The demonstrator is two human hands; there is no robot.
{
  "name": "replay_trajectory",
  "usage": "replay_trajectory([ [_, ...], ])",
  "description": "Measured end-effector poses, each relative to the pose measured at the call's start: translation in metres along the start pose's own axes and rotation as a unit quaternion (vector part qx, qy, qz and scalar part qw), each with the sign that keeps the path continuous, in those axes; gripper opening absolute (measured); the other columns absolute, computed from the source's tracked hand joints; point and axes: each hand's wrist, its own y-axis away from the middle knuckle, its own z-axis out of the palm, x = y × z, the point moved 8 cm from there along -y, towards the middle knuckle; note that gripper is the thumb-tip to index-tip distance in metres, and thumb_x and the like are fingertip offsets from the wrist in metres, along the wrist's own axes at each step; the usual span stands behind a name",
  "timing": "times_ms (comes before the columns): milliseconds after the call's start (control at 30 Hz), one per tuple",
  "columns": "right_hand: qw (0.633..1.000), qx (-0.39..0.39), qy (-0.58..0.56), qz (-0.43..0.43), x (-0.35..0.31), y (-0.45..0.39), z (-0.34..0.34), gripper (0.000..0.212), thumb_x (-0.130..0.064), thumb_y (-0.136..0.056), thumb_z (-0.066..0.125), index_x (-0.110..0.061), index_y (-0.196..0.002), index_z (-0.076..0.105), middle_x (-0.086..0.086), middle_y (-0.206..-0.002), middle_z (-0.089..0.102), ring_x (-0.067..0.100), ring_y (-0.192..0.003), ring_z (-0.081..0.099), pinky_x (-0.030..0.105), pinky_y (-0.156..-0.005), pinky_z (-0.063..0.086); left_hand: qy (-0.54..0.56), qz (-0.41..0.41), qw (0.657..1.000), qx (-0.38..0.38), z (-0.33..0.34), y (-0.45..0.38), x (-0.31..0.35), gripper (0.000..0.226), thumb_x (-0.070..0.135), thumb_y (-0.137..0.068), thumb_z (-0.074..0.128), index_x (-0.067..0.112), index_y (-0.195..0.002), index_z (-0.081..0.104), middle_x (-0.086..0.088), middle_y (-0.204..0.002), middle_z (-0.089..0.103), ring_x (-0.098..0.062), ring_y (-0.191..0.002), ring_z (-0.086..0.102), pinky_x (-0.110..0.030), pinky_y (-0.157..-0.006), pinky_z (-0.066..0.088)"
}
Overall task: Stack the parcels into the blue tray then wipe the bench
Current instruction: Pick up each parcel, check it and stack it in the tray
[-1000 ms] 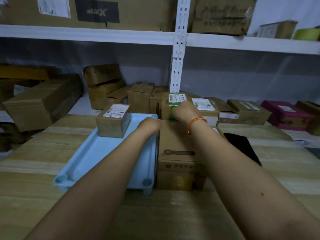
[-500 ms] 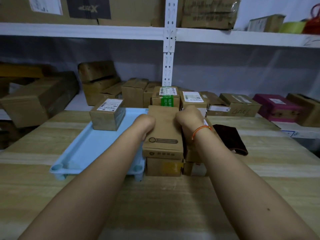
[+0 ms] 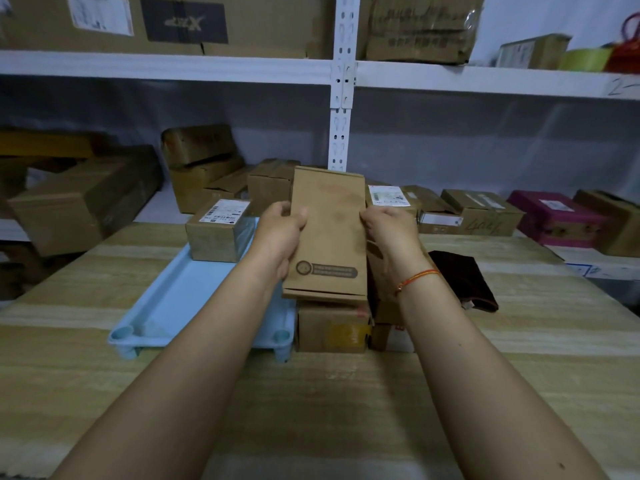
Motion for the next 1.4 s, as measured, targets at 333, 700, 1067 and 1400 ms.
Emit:
replay_trajectory([
  [333, 0.993, -0.093, -0.07, 0.026, 0.008, -0.004, 0.007, 0.01, -0.023, -0.087, 0.071, -0.016, -0.081, 0.066, -0.006, -0.063, 0.06, 0.008, -0.051, 0.048, 0.023, -0.054, 0.041, 0.152, -0.195, 0.968, -0.046, -0.003, 0.003, -0.033, 0.022, 0.029, -0.097, 0.056, 0.008, -0.093, 0.063, -0.01, -0.067, 0.073, -0.023, -0.057, 0.071, -0.035, -0.048, 0.058],
  [700, 0.979, -0.163, 0.011, -0.119, -0.008, 0.003, 0.03, 0.04, 0.001, -0.097, 0.051, -0.027, -0.122, 0.065, 0.008, -0.116, 0.065, 0.02, -0.107, 0.066, 0.026, -0.079, 0.058, 0.224, -0.246, 0.943, 0.017, -0.02, 0.008, -0.025, 0.017, 0.01, -0.093, 0.052, 0.01, -0.107, 0.061, -0.012, -0.08, 0.068, -0.022, -0.072, 0.065, -0.031, -0.05, 0.057],
  [1067, 0.927, -0.183, 0.158, -0.286, -0.032, 0.023, 0.052, 0.054, 0.005, -0.084, 0.066, -0.018, -0.131, 0.056, 0.004, -0.128, 0.052, 0.001, -0.086, 0.053, 0.021, -0.08, 0.05, 0.189, -0.237, 0.952, 0.044, -0.036, 0.018, -0.013, 0.012, 0.026, -0.085, 0.059, 0.015, -0.083, 0.065, -0.008, -0.067, 0.067, -0.018, -0.055, 0.067, -0.025, -0.046, 0.058],
  [1400, 0.945, -0.204, 0.063, -0.249, -0.039, 0.037, 0.052, 0.042, -0.006, -0.093, 0.064, -0.011, -0.132, 0.05, -0.016, -0.109, 0.058, -0.024, -0.082, 0.057, 0.001, -0.067, 0.046, 0.084, -0.105, 0.981, 0.137, -0.057, 0.01, 0.013, 0.013, 0.028, -0.094, 0.05, 0.021, -0.086, 0.057, 0.004, -0.077, 0.058, -0.007, -0.052, 0.051, -0.011, -0.038, 0.036],
])
